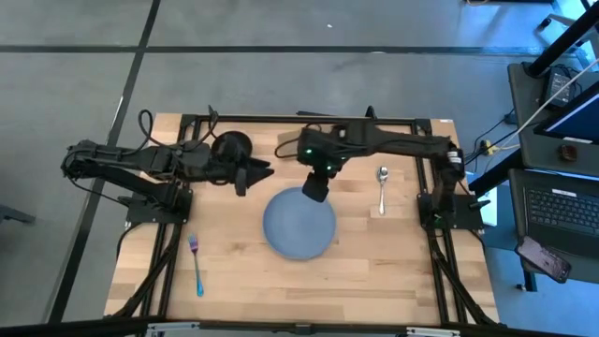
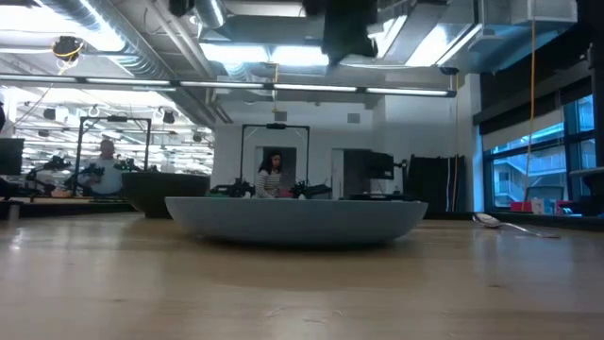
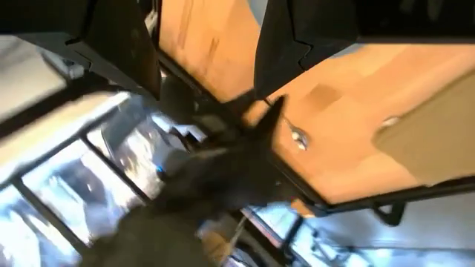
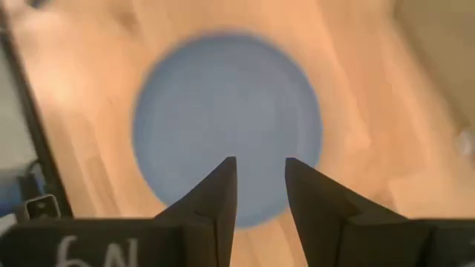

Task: Set table place
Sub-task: Put the black bowl on top of the blue plate

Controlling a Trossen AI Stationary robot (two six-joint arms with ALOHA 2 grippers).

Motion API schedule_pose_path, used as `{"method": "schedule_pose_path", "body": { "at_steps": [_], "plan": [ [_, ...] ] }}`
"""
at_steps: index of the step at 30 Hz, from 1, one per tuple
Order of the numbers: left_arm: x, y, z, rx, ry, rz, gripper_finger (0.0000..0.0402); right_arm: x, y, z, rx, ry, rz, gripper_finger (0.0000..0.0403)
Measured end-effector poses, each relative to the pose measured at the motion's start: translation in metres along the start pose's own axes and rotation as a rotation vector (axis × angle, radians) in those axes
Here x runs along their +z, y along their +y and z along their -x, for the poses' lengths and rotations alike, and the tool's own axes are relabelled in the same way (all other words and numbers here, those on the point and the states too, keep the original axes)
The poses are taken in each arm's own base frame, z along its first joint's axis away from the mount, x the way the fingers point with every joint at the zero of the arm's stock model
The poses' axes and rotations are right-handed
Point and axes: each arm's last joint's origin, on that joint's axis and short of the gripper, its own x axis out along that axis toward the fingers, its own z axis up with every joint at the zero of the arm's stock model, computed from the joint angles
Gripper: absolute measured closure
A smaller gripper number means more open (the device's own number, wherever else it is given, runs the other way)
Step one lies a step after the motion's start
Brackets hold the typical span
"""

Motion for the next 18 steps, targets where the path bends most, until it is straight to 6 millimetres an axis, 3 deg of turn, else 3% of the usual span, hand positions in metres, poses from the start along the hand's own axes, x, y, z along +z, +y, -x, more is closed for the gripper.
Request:
{"method": "schedule_pose_path", "body": {
  "at_steps": [5, 9, 18],
  "plan": [
    [0.003, 0.003, -0.001, 0.054, -0.052, 0.006, 0.0195, -0.010, 0.022, 0.049, 0.008, -0.142, 0.098, 0.0285],
    [0.007, 0.005, -0.002, 0.056, -0.076, 0.052, 0.0195, -0.024, 0.033, 0.074, -0.006, -0.206, 0.106, 0.0285],
    [0.002, 0.006, -0.014, 0.100, -0.087, 0.041, 0.0195, -0.045, 0.057, 0.088, -0.019, -0.225, 0.107, 0.0285]
  ]
}}
